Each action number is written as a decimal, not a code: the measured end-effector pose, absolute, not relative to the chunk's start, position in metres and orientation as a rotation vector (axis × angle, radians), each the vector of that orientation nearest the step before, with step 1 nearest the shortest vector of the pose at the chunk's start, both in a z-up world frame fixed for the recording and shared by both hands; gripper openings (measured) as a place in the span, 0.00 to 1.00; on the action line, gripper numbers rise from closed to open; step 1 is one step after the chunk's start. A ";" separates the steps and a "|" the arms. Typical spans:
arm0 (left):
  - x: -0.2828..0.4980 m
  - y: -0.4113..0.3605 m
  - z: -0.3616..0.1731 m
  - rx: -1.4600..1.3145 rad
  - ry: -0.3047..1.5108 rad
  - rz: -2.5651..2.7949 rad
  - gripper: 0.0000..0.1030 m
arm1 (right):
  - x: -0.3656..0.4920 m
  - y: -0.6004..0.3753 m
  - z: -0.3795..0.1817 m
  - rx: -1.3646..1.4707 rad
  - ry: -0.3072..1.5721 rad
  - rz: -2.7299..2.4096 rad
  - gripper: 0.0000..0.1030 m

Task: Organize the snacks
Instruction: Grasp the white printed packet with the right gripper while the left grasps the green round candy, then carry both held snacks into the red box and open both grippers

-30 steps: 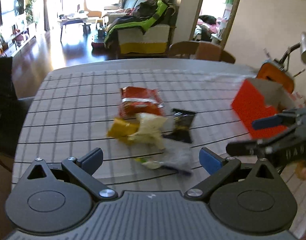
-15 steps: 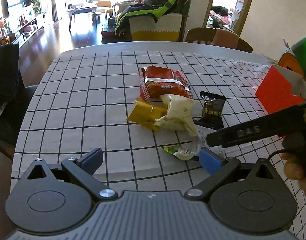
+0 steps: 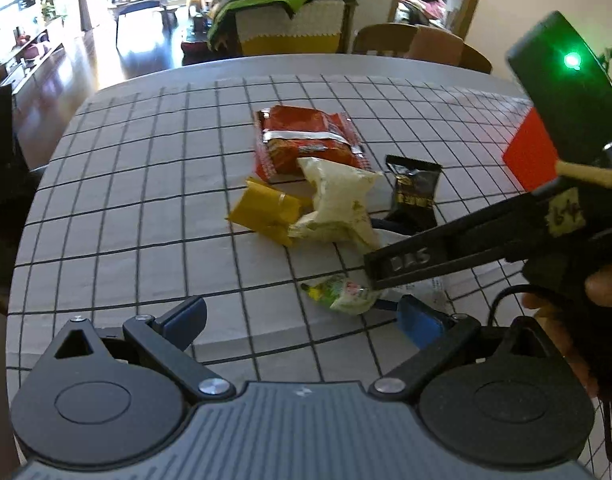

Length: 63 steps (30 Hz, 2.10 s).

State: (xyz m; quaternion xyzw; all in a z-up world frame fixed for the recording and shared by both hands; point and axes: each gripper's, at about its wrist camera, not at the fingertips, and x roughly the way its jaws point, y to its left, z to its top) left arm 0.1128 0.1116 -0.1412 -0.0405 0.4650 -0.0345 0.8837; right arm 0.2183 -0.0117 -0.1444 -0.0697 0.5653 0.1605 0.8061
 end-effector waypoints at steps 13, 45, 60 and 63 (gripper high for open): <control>0.130 0.101 -0.152 -0.088 1.029 -0.105 0.83 | 0.206 -0.051 -0.137 -0.175 1.207 0.423 0.43; 0.134 0.087 -0.159 -0.190 1.081 0.014 0.18 | 0.155 -0.141 -0.101 -0.069 1.145 0.426 0.42; 0.099 0.039 -0.094 -0.211 1.007 -0.043 0.18 | 0.136 -0.201 -0.054 -0.069 1.067 0.454 0.42; 0.102 0.014 -0.079 -0.203 0.989 -0.083 0.18 | 0.139 -0.221 -0.043 -0.071 1.048 0.446 0.41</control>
